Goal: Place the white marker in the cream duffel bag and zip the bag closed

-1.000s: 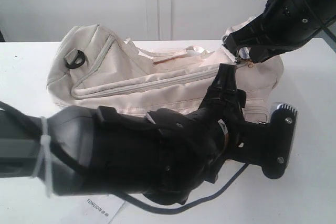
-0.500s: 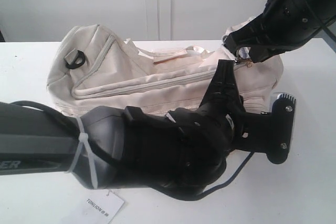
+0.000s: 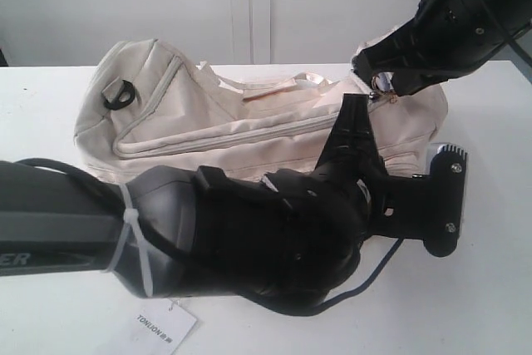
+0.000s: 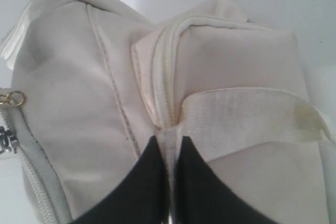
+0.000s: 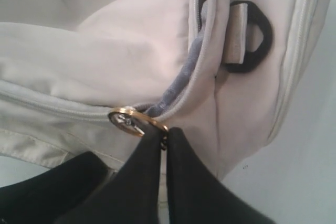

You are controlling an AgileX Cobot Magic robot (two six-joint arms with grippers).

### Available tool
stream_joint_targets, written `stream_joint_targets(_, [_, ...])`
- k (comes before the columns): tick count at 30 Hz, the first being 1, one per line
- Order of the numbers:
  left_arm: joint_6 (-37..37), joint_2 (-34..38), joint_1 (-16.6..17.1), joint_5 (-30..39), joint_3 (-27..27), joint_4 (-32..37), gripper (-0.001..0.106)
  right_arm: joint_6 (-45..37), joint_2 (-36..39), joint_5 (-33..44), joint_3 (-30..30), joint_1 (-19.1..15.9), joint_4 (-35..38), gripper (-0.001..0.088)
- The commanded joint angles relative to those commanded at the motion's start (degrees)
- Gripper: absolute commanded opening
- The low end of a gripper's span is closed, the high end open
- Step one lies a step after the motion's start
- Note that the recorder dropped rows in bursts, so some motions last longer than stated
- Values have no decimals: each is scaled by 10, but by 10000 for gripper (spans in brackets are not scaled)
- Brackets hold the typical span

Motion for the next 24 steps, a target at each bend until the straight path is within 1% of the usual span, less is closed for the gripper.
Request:
stream_joint_targets(3, [0, 0, -5, 1, 0, -7, 0, 0, 0, -17, 0, 0, 0, 0])
stream_joint_targets(10, [0, 0, -23, 4, 0, -9, 0, 1, 0, -57, 0, 0, -40, 0])
stream_joint_targets(18, [0, 0, -23, 1, 0, -26, 0, 5, 7, -85, 0, 0, -58, 0])
stream_joint_targets(24, [0, 0, -23, 1, 0, -39, 0, 5, 8, -136, 0, 0, -62, 0])
